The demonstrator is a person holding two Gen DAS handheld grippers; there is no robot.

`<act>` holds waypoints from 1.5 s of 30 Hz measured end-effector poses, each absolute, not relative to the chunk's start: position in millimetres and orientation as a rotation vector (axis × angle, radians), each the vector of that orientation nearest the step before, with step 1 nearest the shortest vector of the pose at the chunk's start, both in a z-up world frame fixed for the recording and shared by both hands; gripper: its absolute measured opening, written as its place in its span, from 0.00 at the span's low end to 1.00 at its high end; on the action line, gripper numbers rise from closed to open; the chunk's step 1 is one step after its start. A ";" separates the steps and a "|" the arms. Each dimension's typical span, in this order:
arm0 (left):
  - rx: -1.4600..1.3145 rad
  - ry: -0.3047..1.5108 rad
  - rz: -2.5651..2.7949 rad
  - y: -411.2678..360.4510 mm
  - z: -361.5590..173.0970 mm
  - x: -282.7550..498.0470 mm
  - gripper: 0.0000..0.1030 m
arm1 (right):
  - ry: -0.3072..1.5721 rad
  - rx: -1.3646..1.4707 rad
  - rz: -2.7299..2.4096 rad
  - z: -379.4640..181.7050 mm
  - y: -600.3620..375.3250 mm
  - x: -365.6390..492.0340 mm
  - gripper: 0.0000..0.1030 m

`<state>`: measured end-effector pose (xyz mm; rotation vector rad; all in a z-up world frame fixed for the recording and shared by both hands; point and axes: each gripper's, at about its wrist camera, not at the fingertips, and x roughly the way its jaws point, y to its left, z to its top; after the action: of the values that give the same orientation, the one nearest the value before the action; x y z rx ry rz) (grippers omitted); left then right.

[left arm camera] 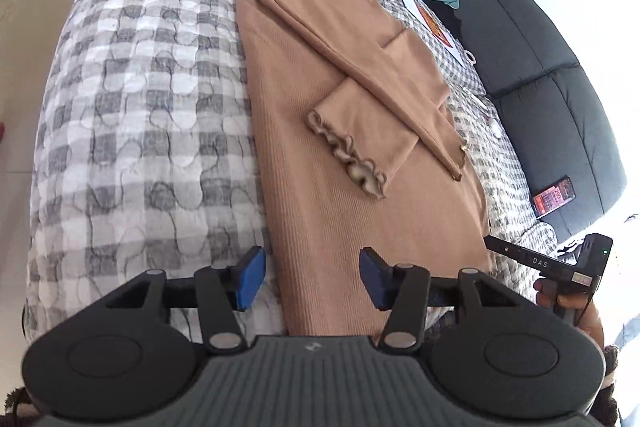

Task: Fold clothes
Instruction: 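Move both grippers to the hem of the lengthwise-folded top, then grasp the hem with both grippers, fold it up toward the collar, open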

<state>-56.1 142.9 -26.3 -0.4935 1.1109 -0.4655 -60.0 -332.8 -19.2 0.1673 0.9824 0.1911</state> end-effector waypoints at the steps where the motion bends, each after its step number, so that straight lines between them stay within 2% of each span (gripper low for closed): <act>1: -0.508 1.116 -0.489 142.9 -28.9 -61.2 0.49 | 0.984 0.170 0.198 -20.7 -334.8 -63.4 0.53; 5: -0.550 1.133 -0.529 142.1 -34.8 -70.5 0.48 | 0.982 0.184 0.212 -23.7 -339.9 -72.8 0.47; 7: -0.565 1.136 -0.529 142.8 -36.8 -74.0 0.36 | 0.988 0.184 0.219 -22.3 -338.2 -76.1 0.36; 8: -0.571 1.150 -0.531 142.7 -39.3 -76.0 0.24 | 0.992 0.179 0.226 -21.0 -336.1 -78.7 0.33; 9: -0.576 1.172 -0.540 141.3 -43.7 -78.3 0.16 | 0.994 0.176 0.232 -20.6 -334.9 -79.0 0.26; 10: -0.576 1.188 -0.549 139.6 -46.8 -79.7 0.16 | 1.006 0.170 0.261 -19.8 -330.7 -80.9 0.23; 15: -0.524 1.152 -0.561 129.9 -45.2 -81.4 0.10 | 1.017 0.147 0.289 -21.4 -325.5 -81.6 0.21; 16: -0.528 1.143 -0.561 130.1 -44.1 -80.5 0.09 | 1.018 0.155 0.296 -21.4 -327.1 -81.4 0.11; 17: -0.530 1.135 -0.561 129.8 -42.5 -79.2 0.08 | 1.013 0.196 0.331 -19.6 -332.0 -82.4 0.09; 21: -0.553 1.032 -0.584 132.0 -23.5 -74.8 0.07 | 0.948 0.313 0.425 -6.8 -344.5 -86.5 0.08; 26: -0.602 0.841 -0.579 142.8 8.7 -51.6 0.07 | 0.838 0.442 0.454 12.3 -353.0 -73.1 0.08; 30: -0.664 0.764 -0.525 152.1 20.8 -12.8 0.07 | 0.731 0.570 0.415 21.6 -357.1 -36.4 0.07; 35: -0.650 0.768 -0.427 148.3 7.6 46.3 0.06 | 0.717 0.627 0.334 11.4 -351.7 23.3 0.07; 40: -0.679 0.773 -0.337 164.1 -21.9 84.3 0.08 | 0.754 0.685 0.280 -23.9 -347.7 78.2 0.08; 41: -0.726 0.793 -0.339 172.2 -28.1 88.4 0.12 | 0.759 0.706 0.284 -32.7 -348.2 85.8 0.08; 42: -0.770 0.810 -0.353 180.1 -32.7 90.7 0.23 | 0.764 0.724 0.288 -36.7 -350.0 89.1 0.10; 44: -0.788 0.791 -0.379 190.8 -32.2 85.5 0.37 | 0.756 0.752 0.312 -39.0 -355.3 93.5 0.13; 45: -0.775 0.776 -0.395 192.1 -30.0 82.0 0.44 | 0.728 0.736 0.312 -35.3 -357.0 91.8 0.23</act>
<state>82.0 192.1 -30.0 -0.7746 0.7763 -0.3951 91.8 -357.0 -35.3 0.7357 0.7284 0.3123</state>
